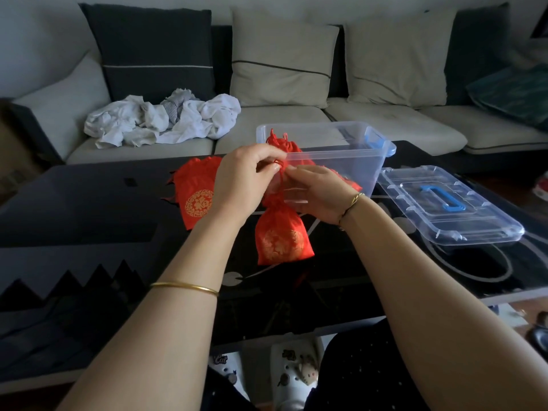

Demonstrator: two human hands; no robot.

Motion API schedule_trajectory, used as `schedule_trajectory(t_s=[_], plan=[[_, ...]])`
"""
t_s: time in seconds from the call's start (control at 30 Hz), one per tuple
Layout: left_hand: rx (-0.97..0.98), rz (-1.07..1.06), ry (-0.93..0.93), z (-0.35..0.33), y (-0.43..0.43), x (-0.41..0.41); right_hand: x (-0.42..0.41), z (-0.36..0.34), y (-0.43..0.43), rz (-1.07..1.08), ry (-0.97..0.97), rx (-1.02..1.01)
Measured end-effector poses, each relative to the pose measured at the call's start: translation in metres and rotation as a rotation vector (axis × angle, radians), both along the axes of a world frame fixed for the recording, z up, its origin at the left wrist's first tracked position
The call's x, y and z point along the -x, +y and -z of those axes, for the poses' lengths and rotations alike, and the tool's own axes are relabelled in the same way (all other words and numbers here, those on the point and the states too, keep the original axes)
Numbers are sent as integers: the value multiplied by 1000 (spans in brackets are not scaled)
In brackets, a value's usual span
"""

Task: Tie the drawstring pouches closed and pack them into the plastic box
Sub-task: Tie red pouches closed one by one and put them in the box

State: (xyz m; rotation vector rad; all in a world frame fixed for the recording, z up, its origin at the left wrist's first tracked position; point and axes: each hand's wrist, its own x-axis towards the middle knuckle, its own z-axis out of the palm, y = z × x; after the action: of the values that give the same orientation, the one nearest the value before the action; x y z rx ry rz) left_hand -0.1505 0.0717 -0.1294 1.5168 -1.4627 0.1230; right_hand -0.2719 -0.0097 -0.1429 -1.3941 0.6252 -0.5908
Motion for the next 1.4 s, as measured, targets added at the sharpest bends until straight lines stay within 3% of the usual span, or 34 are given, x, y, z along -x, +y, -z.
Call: schedule_trajectory(t_s=[0.1,0.2,0.3,0.4,0.5,0.6,0.73,0.83,0.93,1.0,1.1,1.2,1.3,1.4], plan=[[-97,17,102,4,-1,-4,-1,-1,-3,106,-72,-2],[-168,-104,139,11,-4,-13,2,-1,-7,202,-111,-83],[-273,-263,340,13,-6,-22,10,12,-20,368,164,20],[-243,-67,684,9,-7,-13,13,27,-25,433,396,90],[-167,150,930,4,-6,-1,11,28,-25,471,368,107],[-277,99,730,5,-5,-2,10,17,-22,496,165,61],[-470,140,523,7,-4,-2,1,-3,-7,372,-66,133],[-476,150,458,4,-5,0,-7,-10,2,296,-68,204],[-468,152,489,6,-6,0,-9,-9,4,263,63,245],[-468,153,553,8,-6,-1,-7,-7,5,230,179,172],[-435,104,610,9,-7,-4,-4,-7,8,169,140,84],[-389,29,626,11,-7,-6,-2,-4,9,163,106,251],[-371,9,646,11,-7,-3,-2,-1,8,199,206,567],[-367,-6,646,11,-8,-1,-3,-1,12,197,232,730]])
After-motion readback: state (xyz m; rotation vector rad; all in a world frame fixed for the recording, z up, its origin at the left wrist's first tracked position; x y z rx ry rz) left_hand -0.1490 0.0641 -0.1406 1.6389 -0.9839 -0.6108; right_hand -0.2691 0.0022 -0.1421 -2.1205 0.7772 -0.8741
